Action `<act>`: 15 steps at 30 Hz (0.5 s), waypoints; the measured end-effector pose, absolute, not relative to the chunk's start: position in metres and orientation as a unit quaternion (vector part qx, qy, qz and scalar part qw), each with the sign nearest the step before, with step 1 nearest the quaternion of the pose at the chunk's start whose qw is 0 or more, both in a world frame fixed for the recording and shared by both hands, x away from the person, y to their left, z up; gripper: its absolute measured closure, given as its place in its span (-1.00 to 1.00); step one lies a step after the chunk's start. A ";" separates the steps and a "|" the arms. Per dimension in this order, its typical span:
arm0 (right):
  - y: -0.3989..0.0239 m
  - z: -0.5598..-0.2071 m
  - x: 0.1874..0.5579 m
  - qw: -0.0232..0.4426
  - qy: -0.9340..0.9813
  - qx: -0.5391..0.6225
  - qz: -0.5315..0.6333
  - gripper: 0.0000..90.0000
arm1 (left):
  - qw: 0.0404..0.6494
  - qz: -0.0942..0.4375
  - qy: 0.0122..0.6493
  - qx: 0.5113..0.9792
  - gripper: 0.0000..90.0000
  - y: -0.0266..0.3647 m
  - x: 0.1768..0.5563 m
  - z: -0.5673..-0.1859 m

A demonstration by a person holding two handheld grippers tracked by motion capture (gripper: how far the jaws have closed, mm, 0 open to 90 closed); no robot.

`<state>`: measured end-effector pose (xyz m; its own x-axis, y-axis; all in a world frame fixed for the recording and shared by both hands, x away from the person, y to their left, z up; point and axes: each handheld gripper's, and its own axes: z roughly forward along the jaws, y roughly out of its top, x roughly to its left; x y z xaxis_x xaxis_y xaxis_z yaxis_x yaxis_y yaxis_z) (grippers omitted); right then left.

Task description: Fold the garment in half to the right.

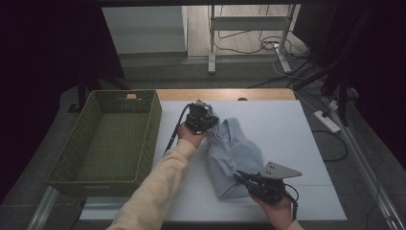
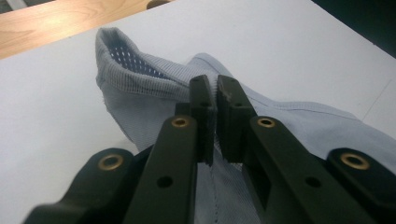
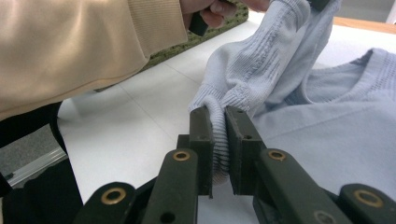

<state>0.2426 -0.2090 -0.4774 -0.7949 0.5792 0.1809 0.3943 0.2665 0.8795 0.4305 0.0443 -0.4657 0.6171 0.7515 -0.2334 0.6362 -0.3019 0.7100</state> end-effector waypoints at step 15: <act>-0.223 -0.480 0.242 0.091 0.792 0.324 0.509 0.80 | 0.399 0.070 0.424 0.810 0.88 0.026 0.434 -0.470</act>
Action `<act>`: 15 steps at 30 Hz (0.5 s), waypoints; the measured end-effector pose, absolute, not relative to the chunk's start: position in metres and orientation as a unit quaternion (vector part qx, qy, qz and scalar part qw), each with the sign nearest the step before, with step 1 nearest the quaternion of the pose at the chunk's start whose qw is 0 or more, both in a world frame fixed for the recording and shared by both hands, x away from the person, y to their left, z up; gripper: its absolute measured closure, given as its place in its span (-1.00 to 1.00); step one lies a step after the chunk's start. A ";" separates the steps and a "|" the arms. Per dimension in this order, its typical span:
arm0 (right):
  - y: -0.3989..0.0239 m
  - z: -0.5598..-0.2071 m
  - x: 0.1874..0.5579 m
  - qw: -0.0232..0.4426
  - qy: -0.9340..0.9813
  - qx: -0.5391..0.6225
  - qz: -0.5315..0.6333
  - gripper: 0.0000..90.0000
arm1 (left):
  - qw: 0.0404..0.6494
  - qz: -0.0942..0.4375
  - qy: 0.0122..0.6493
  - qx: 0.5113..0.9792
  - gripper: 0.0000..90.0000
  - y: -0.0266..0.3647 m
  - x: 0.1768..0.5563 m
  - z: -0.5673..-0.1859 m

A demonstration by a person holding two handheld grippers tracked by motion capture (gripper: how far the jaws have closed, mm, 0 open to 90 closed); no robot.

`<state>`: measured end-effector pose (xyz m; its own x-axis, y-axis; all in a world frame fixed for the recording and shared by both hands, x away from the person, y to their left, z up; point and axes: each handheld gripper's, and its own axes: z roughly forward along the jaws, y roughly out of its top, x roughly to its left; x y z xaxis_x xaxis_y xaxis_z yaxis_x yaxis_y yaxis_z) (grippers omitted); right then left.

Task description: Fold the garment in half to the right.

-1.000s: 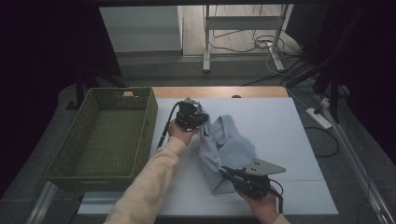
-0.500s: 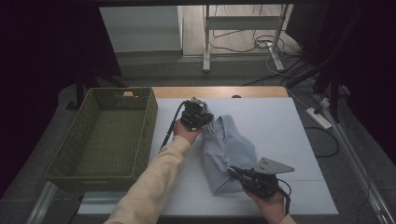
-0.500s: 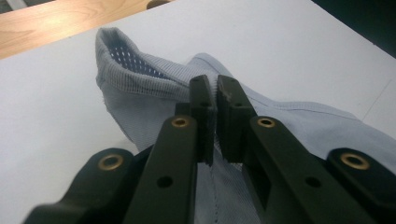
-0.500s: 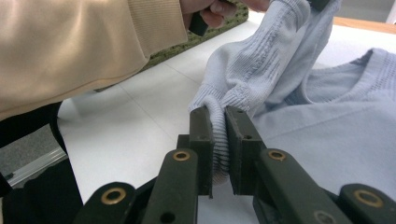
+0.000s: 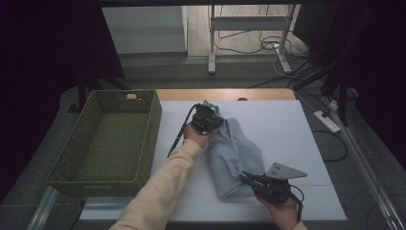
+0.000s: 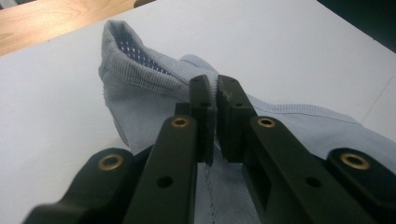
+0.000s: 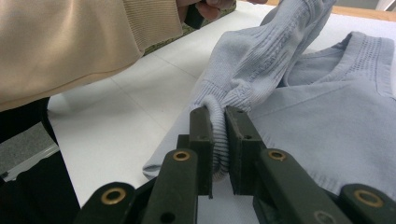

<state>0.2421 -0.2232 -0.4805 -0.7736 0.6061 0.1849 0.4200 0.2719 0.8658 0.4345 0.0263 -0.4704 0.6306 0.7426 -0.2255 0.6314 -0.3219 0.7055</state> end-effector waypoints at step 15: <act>-0.234 -0.481 0.240 0.094 0.790 0.335 0.504 0.80 | 0.395 0.062 0.416 0.817 0.88 0.007 0.439 -0.476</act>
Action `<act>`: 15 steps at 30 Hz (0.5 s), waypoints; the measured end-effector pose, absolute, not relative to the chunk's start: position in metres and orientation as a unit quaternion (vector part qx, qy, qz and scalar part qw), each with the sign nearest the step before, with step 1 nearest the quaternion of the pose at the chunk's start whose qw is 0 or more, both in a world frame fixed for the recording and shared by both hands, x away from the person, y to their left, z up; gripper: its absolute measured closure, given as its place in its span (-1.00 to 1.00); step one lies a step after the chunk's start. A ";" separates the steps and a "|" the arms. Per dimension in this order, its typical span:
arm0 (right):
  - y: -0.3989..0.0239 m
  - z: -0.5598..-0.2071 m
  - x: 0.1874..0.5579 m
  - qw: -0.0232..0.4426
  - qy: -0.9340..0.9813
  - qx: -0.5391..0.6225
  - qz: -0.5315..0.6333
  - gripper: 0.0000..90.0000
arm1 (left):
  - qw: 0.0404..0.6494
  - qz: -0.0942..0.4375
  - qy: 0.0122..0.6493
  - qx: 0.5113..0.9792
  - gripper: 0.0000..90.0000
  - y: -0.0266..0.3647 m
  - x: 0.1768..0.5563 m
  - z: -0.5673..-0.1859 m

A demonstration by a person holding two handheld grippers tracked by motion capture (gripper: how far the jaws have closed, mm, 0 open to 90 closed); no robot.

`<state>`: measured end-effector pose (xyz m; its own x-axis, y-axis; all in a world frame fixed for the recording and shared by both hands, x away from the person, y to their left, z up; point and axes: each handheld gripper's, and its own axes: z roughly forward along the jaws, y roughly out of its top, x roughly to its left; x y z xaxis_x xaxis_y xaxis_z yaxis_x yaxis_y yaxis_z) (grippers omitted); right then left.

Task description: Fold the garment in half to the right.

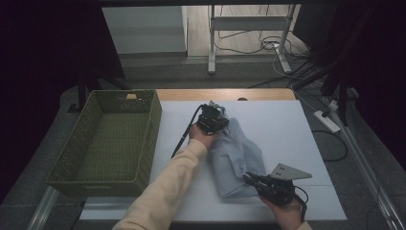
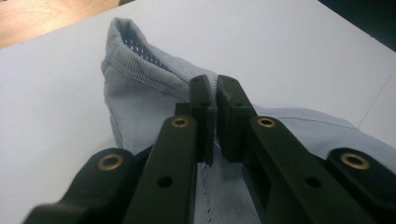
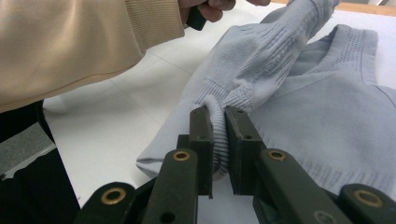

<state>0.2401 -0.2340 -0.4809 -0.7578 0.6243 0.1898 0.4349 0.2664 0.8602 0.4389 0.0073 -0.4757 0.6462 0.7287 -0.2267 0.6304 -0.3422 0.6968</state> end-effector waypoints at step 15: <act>-0.251 -0.482 0.239 0.099 0.785 0.360 0.495 0.80 | 0.384 0.052 0.412 0.825 0.88 -0.016 0.447 -0.487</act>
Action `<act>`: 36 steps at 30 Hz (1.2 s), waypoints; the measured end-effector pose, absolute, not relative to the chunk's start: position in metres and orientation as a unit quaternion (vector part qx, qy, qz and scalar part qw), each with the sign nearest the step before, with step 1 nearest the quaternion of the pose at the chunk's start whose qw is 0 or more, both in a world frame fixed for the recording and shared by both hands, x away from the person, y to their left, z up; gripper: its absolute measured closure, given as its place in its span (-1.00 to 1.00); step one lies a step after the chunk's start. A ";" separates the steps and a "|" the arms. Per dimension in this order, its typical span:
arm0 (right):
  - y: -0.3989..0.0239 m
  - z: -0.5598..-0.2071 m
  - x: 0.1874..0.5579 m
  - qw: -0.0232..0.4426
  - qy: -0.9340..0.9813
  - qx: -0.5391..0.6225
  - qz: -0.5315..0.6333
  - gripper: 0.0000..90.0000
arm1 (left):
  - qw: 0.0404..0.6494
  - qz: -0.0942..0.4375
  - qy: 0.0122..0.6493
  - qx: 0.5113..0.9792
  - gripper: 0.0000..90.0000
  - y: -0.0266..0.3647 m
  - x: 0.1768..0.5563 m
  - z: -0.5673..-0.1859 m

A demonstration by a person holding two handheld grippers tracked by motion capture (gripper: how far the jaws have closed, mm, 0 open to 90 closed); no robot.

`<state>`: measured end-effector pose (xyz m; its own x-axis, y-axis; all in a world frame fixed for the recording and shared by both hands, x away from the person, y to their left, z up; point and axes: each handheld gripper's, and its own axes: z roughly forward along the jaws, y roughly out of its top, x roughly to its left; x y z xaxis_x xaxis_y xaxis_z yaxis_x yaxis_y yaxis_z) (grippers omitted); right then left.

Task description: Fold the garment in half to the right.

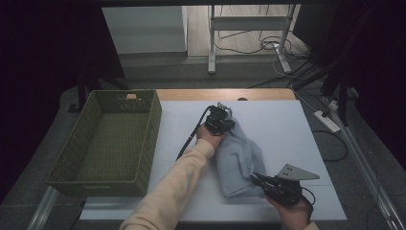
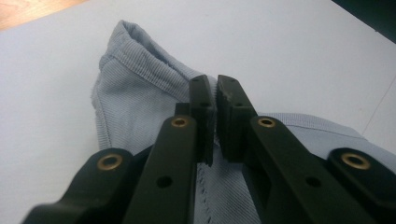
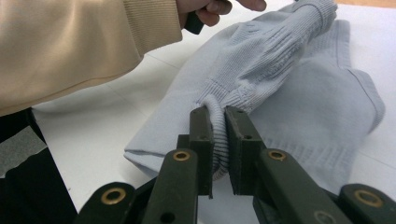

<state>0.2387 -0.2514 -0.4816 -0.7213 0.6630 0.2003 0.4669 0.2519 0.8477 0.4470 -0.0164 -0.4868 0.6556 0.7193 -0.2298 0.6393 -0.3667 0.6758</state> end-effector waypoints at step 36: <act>-0.273 -0.492 0.244 0.058 0.772 0.429 0.465 0.11 | 0.424 0.050 0.423 0.799 0.07 0.019 0.434 -0.473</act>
